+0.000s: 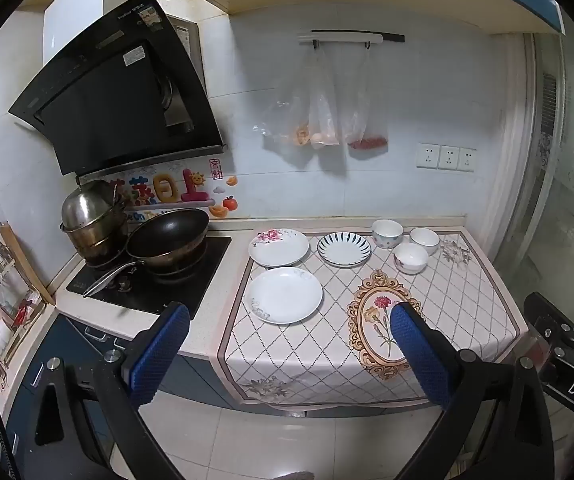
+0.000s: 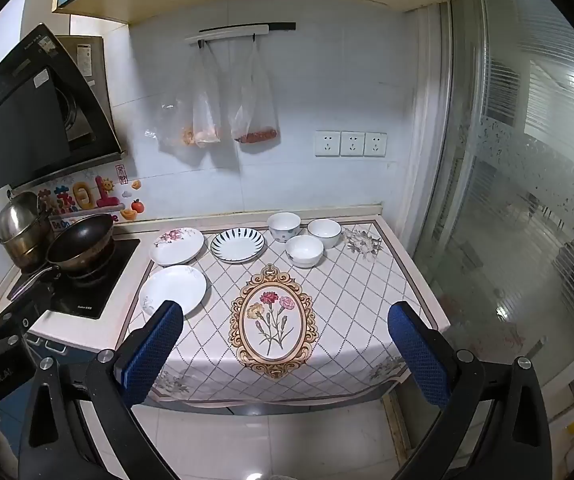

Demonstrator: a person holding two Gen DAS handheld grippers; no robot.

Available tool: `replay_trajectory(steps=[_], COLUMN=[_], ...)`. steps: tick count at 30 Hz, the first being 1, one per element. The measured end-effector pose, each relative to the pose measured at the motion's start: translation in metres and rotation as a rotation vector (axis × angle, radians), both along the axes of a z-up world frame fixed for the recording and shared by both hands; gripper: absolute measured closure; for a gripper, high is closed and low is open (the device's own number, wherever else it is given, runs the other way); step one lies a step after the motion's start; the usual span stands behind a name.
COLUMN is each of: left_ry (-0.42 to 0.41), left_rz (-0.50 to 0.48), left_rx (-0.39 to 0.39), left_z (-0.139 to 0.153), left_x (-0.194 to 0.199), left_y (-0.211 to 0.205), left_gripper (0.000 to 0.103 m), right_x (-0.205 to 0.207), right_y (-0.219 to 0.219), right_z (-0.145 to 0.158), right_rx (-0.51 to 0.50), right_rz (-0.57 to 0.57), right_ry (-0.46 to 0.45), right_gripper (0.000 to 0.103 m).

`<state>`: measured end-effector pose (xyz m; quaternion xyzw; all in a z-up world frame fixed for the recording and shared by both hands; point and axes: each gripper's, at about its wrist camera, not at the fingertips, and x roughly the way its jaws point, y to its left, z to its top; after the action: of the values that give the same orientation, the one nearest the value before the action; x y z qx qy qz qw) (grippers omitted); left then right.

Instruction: Organize plates and bowls

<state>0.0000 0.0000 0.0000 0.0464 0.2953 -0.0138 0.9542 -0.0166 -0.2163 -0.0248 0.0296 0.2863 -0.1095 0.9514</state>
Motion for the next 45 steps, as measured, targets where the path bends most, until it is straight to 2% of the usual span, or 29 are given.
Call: replay_trajectory(steps=[15,45], left_ry=[-0.001,-0.004], left_rz=[-0.006,0.002], left_rx=[-0.007,-0.012], left_z=[-0.001,0.005], left_x=[-0.002,-0.005], left_y=[0.01,-0.001], left_gripper=[0.0,0.0], right_x=[0.0,-0.002], right_y=[0.002,-0.002], right_z=[0.001,0.007], right_rx=[0.001,-0.003], right_rz=[0.0,0.001], right_ry=[0.0,-0.004], right_gripper=[0.0,0.0])
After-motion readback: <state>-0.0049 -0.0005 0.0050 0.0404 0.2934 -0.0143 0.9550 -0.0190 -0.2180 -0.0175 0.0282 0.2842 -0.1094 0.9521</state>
